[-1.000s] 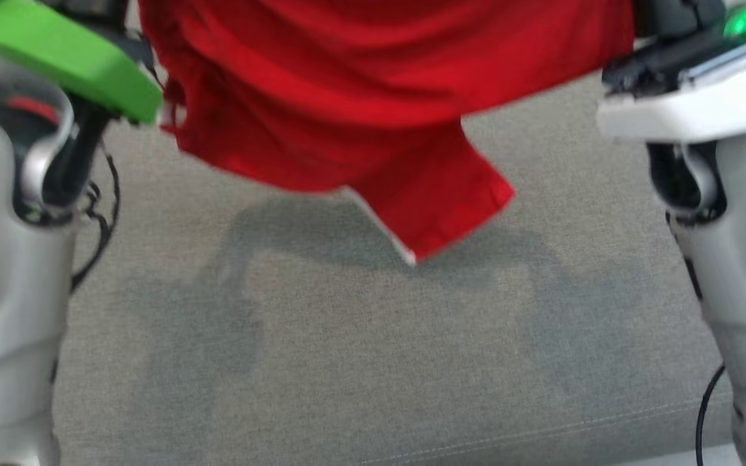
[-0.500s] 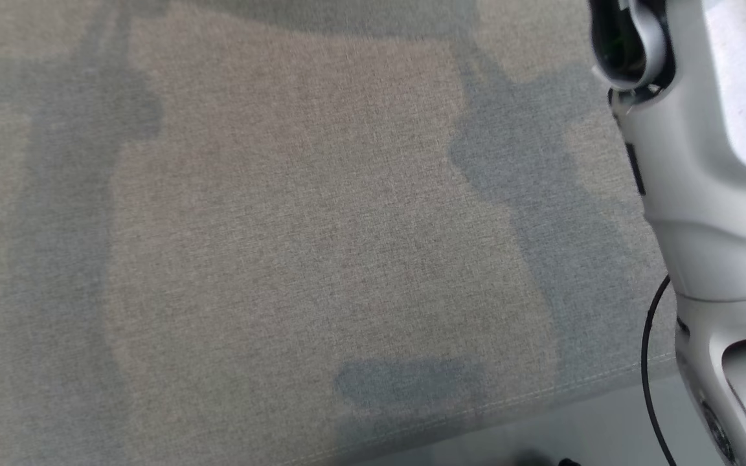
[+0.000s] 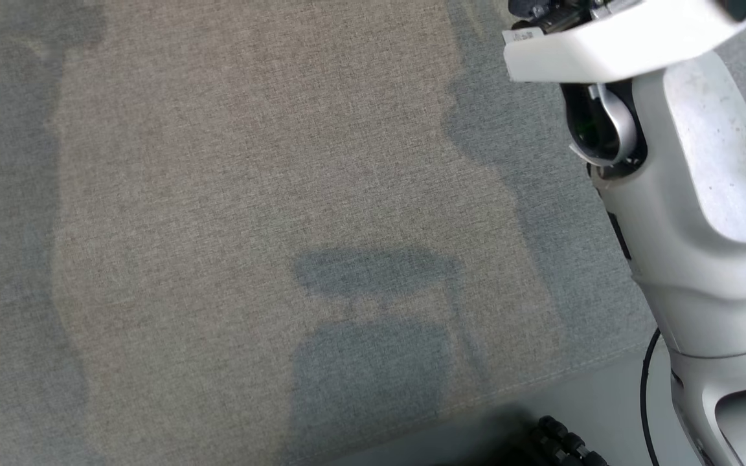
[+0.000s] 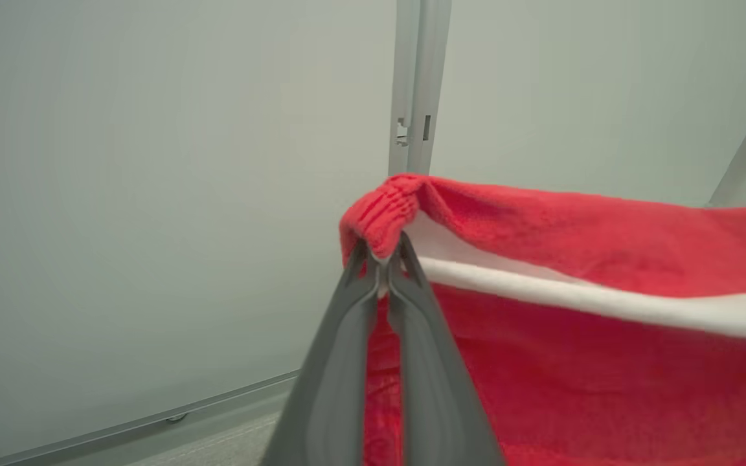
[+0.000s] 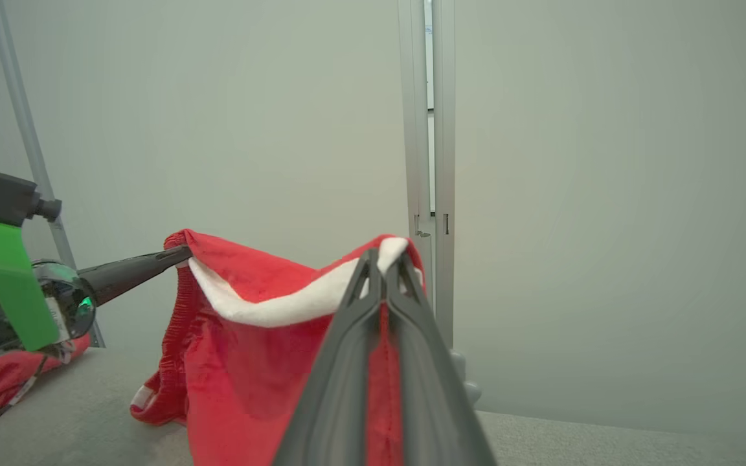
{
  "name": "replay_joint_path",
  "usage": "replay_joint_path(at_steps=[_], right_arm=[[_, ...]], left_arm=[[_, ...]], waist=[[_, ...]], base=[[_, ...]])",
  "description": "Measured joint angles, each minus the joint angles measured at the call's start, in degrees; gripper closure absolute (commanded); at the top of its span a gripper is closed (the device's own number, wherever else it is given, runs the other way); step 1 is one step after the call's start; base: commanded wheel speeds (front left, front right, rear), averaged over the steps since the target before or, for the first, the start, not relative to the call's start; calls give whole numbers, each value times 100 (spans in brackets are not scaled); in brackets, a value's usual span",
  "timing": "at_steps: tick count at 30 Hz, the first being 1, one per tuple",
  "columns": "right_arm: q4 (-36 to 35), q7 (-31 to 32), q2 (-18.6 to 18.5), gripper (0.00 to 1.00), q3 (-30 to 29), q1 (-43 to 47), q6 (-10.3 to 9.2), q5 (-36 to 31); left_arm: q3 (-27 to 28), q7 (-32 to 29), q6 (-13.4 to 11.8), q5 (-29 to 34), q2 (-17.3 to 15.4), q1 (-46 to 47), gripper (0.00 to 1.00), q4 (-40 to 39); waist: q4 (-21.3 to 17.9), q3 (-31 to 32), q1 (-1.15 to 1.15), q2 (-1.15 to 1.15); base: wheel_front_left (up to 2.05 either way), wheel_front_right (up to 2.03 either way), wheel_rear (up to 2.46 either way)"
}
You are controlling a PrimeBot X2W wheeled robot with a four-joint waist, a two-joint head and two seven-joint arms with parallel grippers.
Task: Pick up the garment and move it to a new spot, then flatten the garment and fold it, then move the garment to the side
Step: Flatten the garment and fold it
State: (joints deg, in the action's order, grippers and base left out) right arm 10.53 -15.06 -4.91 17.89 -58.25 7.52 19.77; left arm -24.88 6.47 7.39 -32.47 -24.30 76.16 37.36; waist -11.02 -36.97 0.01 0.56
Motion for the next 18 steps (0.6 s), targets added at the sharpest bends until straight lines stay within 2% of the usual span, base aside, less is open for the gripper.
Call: replay_joint_path(at_steps=[5, 11, 14, 18], right_arm=[[-531, -1, -242, 100, 41, 664, 0, 98], [-1038, -1, -594, 100, -183, 2182, 0, 280], [-1200, -1, -678, 100, -357, 3034, 0, 323], [-1282, -1, -593, 100, -742, 4047, 2, 445]], left_arm=[[-144, 303, 0, -737, -121, -800, 100, -673], [-121, 545, -11, -1417, -267, -2669, 100, -1766], [-119, 597, -164, -1590, -285, -3604, 100, -2368], [-211, 649, -416, -1691, -309, -4669, 100, -2959]], waist=[[57, 165, 0, 0], [232, 589, -1, 0], [351, 847, -1, 0], [519, 1190, -1, 0]], base=[[0, 0, 0], [0, 0, 0], [0, 0, 0], [0, 0, 0]])
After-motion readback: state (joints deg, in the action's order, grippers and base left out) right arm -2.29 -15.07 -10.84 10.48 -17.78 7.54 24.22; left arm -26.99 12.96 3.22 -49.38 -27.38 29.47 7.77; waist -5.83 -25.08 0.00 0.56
